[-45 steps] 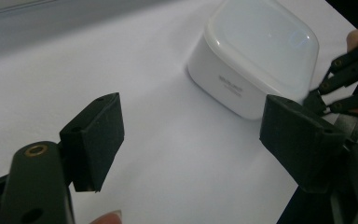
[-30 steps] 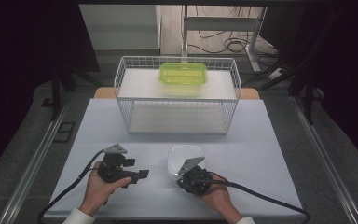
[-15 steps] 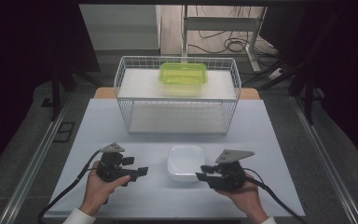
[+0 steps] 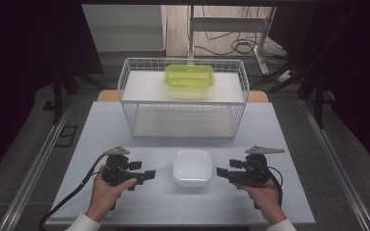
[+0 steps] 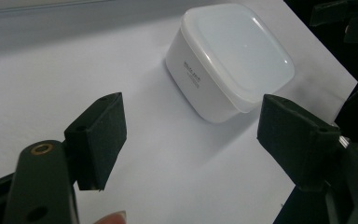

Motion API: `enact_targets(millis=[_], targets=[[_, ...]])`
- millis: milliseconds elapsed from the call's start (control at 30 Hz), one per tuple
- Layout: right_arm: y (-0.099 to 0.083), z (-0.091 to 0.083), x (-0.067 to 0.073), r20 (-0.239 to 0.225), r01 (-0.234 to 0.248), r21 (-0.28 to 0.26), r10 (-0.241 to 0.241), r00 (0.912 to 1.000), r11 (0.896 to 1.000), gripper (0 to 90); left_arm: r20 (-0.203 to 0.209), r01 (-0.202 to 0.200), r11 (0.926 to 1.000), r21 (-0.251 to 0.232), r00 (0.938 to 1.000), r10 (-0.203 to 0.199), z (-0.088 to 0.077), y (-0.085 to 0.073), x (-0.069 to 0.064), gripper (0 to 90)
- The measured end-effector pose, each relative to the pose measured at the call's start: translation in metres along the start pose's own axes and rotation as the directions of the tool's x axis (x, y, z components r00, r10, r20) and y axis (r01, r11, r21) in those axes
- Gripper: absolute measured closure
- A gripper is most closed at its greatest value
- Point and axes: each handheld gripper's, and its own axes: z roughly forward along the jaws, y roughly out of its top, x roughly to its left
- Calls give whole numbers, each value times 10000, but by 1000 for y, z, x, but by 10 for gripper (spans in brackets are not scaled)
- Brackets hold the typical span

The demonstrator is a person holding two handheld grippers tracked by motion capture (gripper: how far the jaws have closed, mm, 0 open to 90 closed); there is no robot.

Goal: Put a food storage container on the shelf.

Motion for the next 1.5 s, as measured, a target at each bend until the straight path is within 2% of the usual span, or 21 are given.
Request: enact_targets(millis=[133,300,367,400,467,567,600,700,733,767,800,833,867,900,933,967,1067,1233,1267,1367,1500], targets=[[1,3,-2,-12,-112,137,112,9999,9998,250,272,155,9999,-37,9995,-154,5,3,-3,243],[2,6,-4,-71,-257,239,259,9996,9994,262,376,328,9995,-21,9988,-327,11,6,-4,249],[4,10,-6,-144,-293,320,298,9995,9991,270,457,623,9981,-17,9970,-621,17,8,-4,257],[4,10,-6,-144,-293,320,298,9995,9991,270,457,623,9981,-17,9970,-621,17,8,-4,260],[5,13,-8,-181,-416,426,424,9989,9982,282,700,1009,9949,-24,9925,-1005,22,10,-1,267],[5,15,-9,-228,-529,502,541,9983,9973,297,842,1205,9927,0,9892,-1201,25,12,2,274],[6,18,-10,-301,-636,492,651,9974,9968,322,1020,1494,9888,28,9836,-1489,28,12,3,284],[7,21,-11,-397,-763,538,785,9961,9956,345,1188,1654,9862,103,9791,-1654,32,13,5,301],[9,26,-11,-490,-864,599,894,9948,9945,366,1359,1908,9814,228,9719,-1921,37,14,7,318],[9,26,-11,-490,-864,599,894,9948,9945,366,1359,1908,9814,228,9719,-1921,37,14,7,328],[10,30,-12,-605,-973,687,1015,9930,9929,386,1597,2106,9769,370,9637,-2138,42,16,9,336],[11,33,-12,-662,-1045,738,1094,9918,9918,394,1699,2214,9742,439,9593,-2256,45,17,10,344],[11,33,-12,-662,-1045,738,1094,9918,9918,394,1699,2214,9742,439,9593,-2256,45,17,10,352],[12,35,-12,-743,-1120,761,1176,9903,9908,403,1760,2302,9719,492,9559,-2353,48,19,10,352],[13,41,-14,-798,-1303,851,1371,9873,9878,413,1888,2477,9669,605,9484,-2548,53,22,14,377],[14,43,-15,-799,-1391,875,1461,9860,9864,416,1951,2577,9640,652,9441,-2656,56,23,15,389],[14,48,-18,-861,-1633,924,1712,9815,9822,419,2025,2670,9608,751,9393,-2768,60,25,18,406],[14,49,-22,-971,-1870,942,1960,9758,9778,435,2366,3075,9455,1072,9157,-3247,73,22,22,466],[14,49,-22,-984,-1857,947,1949,9759,9780,438,2366,3075,9455,1072,9157,-3247,73,22,22,475],[13,51,-22,-1017,-1851,1047,1957,9754,9771,449,2581,3173,9420,1093,9061,-3352,75,22,24,500],[12,52,-24,-1073,-2025,1120,2145,9708,9729,471,2677,3186,9410,1143,9022,-3380,77,22,26,530]])
